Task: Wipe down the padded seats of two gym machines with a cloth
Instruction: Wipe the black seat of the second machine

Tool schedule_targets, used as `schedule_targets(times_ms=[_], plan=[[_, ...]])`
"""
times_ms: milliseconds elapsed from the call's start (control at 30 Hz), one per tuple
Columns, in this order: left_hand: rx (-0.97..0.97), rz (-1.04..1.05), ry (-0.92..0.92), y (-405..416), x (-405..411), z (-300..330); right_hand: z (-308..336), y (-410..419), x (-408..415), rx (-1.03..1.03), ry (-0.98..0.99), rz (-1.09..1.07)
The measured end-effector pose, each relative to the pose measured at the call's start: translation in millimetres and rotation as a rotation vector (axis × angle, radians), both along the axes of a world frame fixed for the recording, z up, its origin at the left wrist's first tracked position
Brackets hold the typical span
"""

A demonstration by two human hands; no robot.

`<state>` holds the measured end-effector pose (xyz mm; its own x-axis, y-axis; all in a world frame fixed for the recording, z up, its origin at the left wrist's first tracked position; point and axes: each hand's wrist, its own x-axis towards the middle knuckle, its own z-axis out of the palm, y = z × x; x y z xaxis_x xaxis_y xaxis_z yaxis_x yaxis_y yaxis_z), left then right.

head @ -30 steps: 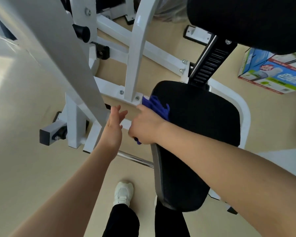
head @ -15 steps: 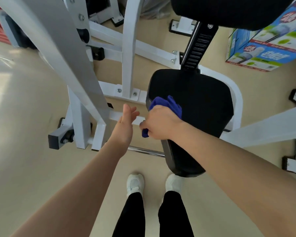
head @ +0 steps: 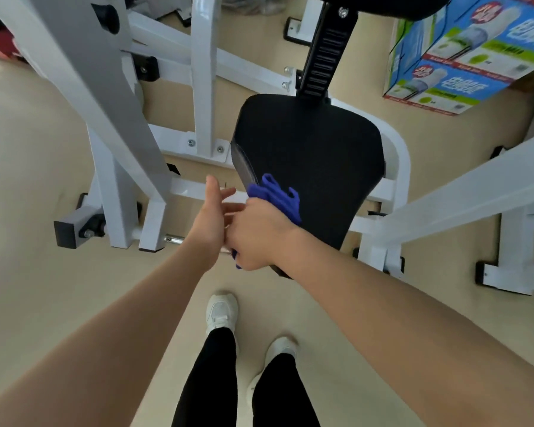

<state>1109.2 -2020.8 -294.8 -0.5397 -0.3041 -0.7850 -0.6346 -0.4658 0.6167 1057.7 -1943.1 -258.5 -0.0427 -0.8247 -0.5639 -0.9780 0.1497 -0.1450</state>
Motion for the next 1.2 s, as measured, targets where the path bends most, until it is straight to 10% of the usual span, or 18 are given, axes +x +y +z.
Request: schedule_targets(times_ms=[233, 567, 800, 1000, 1100, 1200], plan=[[0.011, -0.009, -0.021, 20.6, 20.5, 10.8, 13.9, 70.5, 52.8, 0.205, 0.027, 0.378], [0.042, -0.194, 0.005, 49.4, 33.1, 26.8, -1.6, 142.1, 69.3, -0.29, -0.788, -1.542], [-0.205, -0.266, 0.094, 65.7, 29.3, 18.8, -6.1, 144.5, 59.8, -0.173, -1.195, -2.239], [-0.24, -0.261, 0.093, 64.3, 26.6, 14.1, -16.7, 122.6, 42.6, -0.667, -1.198, -2.641], [-0.228, -0.205, 0.101, 66.1, 27.1, 13.6, -23.4, 97.0, 35.5, -0.66, -0.738, -2.694], [-0.225, -0.155, 0.097, 65.2, 25.7, 12.0, -28.2, 105.0, 7.1, -0.546, -0.687, -2.754]])
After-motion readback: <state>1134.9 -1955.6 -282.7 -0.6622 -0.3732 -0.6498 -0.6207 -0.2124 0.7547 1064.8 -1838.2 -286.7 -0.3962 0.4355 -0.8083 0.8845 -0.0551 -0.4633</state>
